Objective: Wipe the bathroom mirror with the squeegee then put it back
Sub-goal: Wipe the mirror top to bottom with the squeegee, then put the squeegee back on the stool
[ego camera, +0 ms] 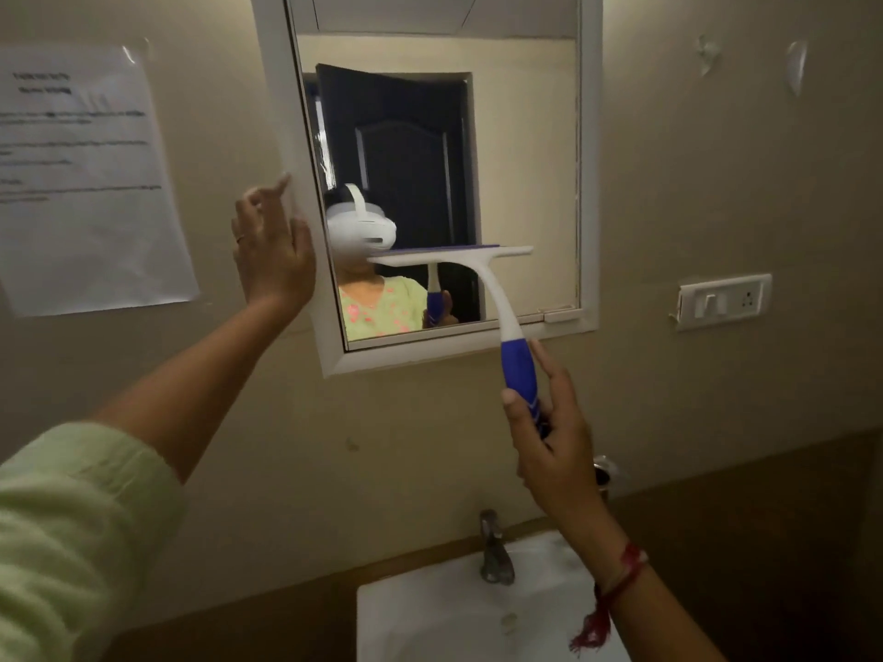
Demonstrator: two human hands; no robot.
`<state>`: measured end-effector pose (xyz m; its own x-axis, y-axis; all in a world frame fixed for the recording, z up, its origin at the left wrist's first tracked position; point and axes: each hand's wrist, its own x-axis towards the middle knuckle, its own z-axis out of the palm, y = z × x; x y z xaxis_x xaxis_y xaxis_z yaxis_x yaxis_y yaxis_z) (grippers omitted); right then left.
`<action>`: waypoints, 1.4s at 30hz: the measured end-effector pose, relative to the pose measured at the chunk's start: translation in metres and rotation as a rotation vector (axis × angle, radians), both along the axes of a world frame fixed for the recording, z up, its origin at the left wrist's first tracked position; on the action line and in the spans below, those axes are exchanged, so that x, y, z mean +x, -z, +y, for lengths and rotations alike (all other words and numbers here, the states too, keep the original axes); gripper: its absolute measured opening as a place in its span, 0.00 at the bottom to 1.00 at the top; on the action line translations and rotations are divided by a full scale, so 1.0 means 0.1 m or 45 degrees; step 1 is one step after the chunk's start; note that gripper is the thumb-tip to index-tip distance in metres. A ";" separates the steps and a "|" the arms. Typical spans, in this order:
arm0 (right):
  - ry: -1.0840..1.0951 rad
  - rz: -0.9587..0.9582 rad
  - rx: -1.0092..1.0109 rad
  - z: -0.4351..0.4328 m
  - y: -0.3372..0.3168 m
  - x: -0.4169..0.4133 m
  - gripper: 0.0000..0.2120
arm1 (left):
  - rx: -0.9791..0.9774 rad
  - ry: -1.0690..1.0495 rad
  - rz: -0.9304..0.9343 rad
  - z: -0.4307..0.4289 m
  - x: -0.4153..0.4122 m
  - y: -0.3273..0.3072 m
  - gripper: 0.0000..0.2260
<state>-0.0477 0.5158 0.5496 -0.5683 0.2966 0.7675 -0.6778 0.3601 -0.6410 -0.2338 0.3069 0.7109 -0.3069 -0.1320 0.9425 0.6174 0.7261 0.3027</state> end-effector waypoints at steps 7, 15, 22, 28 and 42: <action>-0.249 -0.188 0.067 -0.40 0.13 0.35 0.18 | 0.221 0.309 -0.247 -0.78 0.84 1.27 0.22; -0.631 -0.609 0.152 -1.09 0.68 0.58 0.13 | 0.363 0.035 -0.792 -1.95 1.81 2.87 0.21; -0.789 -1.013 0.222 -1.84 1.25 0.71 0.18 | 0.486 -0.139 -1.024 -2.54 2.47 3.47 0.19; -0.909 -1.348 0.267 -2.38 1.87 0.74 0.11 | 0.635 -0.323 -1.217 -2.87 3.01 4.02 0.19; -0.964 -1.691 0.338 -3.30 3.25 0.32 0.16 | 0.593 -0.479 -1.499 -3.06 3.16 5.09 0.19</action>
<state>-0.0155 0.1858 0.2250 -0.8087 -0.4223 -0.4094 0.2358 0.4049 -0.8834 0.0823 0.0013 0.2022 -0.7798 -0.6258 -0.0174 -0.4001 0.4768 0.7827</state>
